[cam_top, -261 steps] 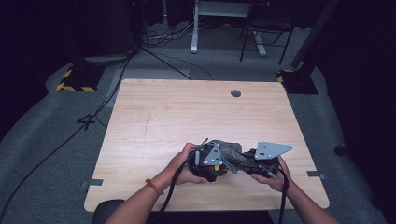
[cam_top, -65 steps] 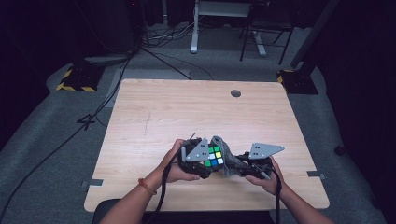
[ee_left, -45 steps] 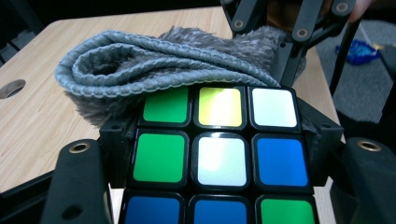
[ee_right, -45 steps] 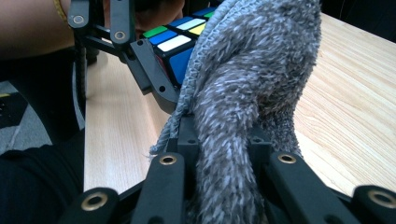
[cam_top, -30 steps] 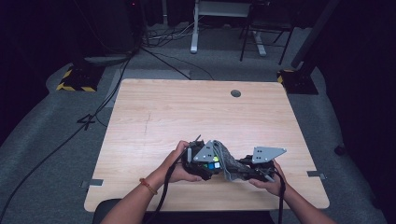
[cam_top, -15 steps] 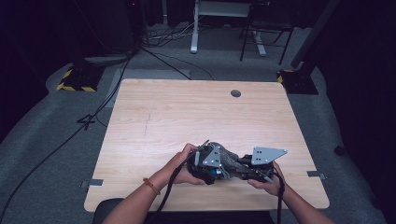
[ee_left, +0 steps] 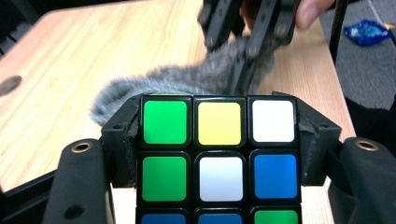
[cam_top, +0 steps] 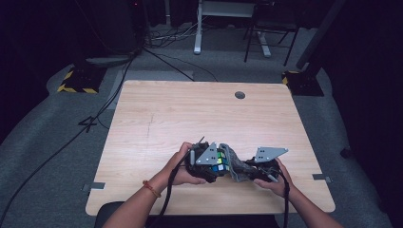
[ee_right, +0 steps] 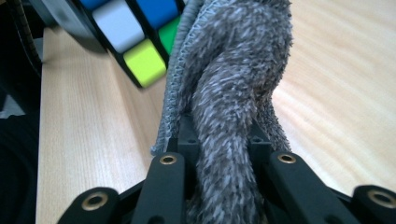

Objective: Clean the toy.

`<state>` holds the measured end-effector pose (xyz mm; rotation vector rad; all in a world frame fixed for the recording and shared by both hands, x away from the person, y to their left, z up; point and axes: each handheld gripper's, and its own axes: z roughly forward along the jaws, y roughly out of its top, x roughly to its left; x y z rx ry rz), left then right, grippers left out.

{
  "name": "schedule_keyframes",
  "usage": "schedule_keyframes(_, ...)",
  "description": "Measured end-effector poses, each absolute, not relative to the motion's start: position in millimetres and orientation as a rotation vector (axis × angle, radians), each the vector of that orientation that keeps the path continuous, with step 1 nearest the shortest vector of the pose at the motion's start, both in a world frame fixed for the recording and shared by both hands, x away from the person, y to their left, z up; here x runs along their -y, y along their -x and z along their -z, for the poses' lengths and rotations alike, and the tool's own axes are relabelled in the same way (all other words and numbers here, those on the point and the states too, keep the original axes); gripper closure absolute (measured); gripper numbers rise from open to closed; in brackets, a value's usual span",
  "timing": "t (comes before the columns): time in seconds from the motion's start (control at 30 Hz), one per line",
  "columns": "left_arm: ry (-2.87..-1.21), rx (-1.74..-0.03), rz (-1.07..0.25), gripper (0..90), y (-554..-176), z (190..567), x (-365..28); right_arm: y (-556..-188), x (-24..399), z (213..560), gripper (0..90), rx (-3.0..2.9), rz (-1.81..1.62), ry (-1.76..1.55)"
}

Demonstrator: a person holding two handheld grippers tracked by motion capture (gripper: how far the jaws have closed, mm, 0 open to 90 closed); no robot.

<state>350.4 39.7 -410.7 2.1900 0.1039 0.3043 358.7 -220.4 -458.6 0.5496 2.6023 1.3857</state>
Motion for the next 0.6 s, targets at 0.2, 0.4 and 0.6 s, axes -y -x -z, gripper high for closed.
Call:
schedule_keyframes(0.2, -2.165, -0.102, -0.305, 33.2, -349.2, 409.3, -41.3, -359.7, 217.2, 464.4, 75.1, -2.645, -1.421, -0.564)
schedule_keyframes(0.4, -2.161, -0.102, -0.29, 33.0, -349.9, 410.4, -41.8, -354.9, 215.9, 459.3, 75.1, -2.644, -1.578, -0.519)
schedule_keyframes(0.6, -2.166, -0.111, -0.289, 32.9, -350.3, 408.5, -46.1, -354.0, 220.6, 456.2, 75.3, -2.605, -1.68, -0.533)
